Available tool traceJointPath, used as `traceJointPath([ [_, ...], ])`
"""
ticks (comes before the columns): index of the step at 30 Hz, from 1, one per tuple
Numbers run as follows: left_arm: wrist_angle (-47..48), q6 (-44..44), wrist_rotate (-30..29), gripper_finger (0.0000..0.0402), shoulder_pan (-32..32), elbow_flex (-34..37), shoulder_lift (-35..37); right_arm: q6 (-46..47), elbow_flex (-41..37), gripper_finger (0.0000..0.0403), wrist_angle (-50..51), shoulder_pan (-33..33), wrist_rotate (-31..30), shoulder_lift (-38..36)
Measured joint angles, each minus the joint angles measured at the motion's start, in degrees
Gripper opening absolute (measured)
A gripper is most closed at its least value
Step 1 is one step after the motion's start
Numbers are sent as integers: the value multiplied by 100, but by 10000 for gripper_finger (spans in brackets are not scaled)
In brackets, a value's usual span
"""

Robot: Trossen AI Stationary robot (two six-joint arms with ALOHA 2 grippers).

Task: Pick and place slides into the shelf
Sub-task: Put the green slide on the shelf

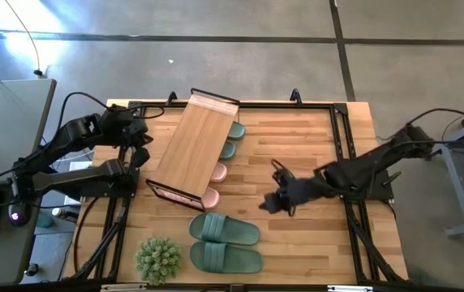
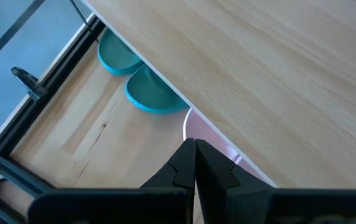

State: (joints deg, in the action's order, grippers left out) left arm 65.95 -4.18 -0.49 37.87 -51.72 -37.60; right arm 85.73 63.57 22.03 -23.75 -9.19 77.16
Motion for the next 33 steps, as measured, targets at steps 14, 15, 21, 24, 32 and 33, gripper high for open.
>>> traceJointPath([
  [14, 2, -53, -15, 0, -1, 0, 0, 905, 0, 82, 204, -1225, -879, 866],
  [15, 2, -53, -17, 0, 0, 0, 0, 1149, 0, 93, 194, -1275, -857, 992],
  [21, 2, -53, -17, 1, -2, 0, 0, 1706, 0, 146, -500, -1398, -719, 1862],
  [24, 2, -53, -17, 1, -2, 0, 0, 1528, 0, 163, -1131, -1338, -860, 2203],
  [32, 2, -50, -17, 1, -2, 0, 0, 1295, 0, 171, -2827, -774, -1214, 2956],
  [33, 2, -50, -15, 1, 0, 0, 0, 1297, 0, 170, -2930, -695, -1240, 3037],
])
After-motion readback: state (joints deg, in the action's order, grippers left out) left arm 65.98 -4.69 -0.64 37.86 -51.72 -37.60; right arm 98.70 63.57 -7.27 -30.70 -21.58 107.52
